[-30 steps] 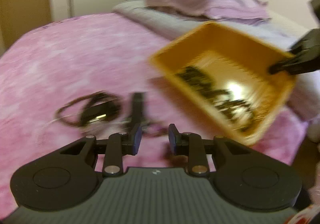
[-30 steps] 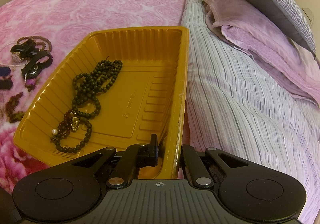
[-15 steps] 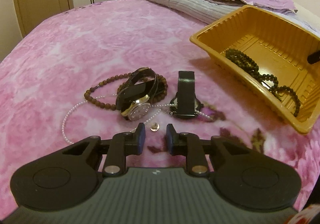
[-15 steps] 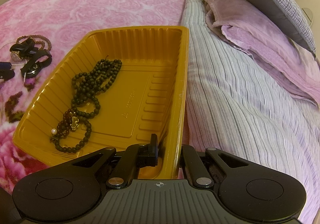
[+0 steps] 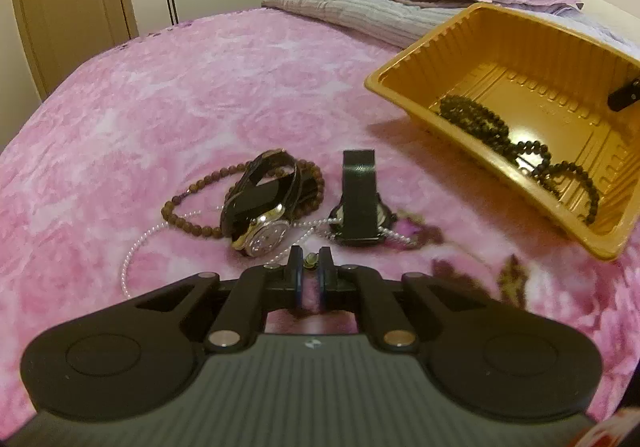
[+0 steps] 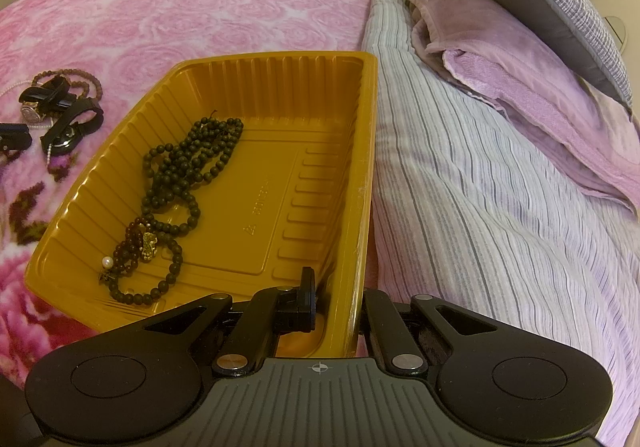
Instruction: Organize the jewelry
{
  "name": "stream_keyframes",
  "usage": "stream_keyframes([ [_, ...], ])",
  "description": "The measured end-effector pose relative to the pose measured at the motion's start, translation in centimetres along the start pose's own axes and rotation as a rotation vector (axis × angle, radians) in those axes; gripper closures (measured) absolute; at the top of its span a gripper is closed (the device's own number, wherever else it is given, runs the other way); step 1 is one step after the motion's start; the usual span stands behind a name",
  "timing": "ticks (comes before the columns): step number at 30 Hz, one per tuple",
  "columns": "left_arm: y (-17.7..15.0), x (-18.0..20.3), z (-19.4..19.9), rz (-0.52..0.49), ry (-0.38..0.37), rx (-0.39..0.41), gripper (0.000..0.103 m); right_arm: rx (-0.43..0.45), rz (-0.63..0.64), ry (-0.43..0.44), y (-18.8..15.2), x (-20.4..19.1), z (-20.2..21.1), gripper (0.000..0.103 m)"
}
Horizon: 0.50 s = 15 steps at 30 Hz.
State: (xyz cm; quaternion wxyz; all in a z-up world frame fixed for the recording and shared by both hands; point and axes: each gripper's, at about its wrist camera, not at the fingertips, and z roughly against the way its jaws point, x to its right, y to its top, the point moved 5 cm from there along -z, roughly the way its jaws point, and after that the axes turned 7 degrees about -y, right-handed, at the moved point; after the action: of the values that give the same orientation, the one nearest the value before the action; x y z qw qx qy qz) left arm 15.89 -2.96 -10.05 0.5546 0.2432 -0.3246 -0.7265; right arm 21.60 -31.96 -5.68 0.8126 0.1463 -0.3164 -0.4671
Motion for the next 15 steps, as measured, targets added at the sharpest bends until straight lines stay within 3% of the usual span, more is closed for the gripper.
stream_keyframes([
  [5, 1.4, 1.7, 1.5, -0.012, -0.046, 0.043, 0.097, 0.0, -0.001, 0.0, 0.0, 0.1, 0.0, 0.098],
  [15, 4.8, 8.2, 3.1, -0.057, -0.231, 0.11, 0.097, 0.001, -0.004, 0.001, 0.0, 0.0, 0.0, 0.098],
])
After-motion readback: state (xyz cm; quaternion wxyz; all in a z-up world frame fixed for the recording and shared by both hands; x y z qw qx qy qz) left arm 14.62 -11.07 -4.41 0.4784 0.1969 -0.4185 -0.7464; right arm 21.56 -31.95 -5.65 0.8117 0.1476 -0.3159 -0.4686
